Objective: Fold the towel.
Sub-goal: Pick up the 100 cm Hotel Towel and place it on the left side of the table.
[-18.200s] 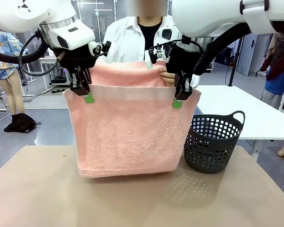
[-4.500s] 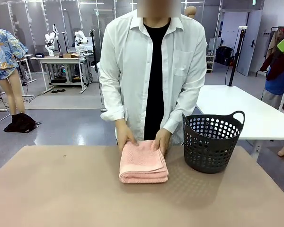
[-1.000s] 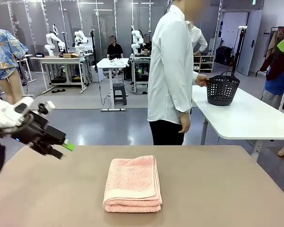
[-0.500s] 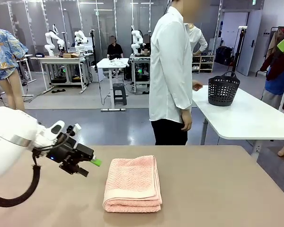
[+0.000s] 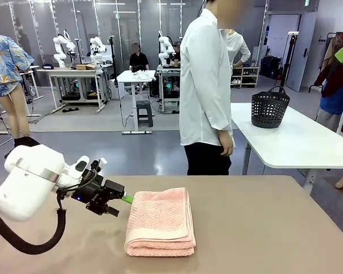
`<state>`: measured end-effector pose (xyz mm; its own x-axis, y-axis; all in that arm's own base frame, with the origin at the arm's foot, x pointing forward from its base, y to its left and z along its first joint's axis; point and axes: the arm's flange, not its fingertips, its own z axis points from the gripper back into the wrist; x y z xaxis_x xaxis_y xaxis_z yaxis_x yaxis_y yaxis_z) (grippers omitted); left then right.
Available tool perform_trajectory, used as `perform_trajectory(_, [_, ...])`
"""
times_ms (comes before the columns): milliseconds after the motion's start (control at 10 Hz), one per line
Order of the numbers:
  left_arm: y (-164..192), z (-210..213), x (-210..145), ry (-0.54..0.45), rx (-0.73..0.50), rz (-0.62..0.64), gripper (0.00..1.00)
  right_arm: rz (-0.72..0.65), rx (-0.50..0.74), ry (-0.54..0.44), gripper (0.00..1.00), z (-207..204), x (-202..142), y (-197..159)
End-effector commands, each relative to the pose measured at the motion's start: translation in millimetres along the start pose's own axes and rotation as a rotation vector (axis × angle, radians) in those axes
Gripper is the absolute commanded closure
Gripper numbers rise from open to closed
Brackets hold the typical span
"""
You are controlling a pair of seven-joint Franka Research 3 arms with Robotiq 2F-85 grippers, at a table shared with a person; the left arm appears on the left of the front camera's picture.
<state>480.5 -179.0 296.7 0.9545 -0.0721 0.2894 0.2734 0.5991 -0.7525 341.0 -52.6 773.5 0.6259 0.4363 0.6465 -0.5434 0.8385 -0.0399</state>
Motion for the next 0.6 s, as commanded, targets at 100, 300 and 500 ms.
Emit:
perform_trajectory(100, [14,-26,-3,0.007,-0.062,-0.012,0.00,0.002,0.001,0.008,0.00,1,1,-1])
perform_trajectory(300, [18,-35,-2,0.004,-0.079,0.006,0.00,0.002,0.001,0.008,0.00,1,1,-1])
perform_trajectory(500, [21,-44,1,0.022,-0.097,-0.003,0.00,0.002,0.001,0.008,0.00,1,1,-1])
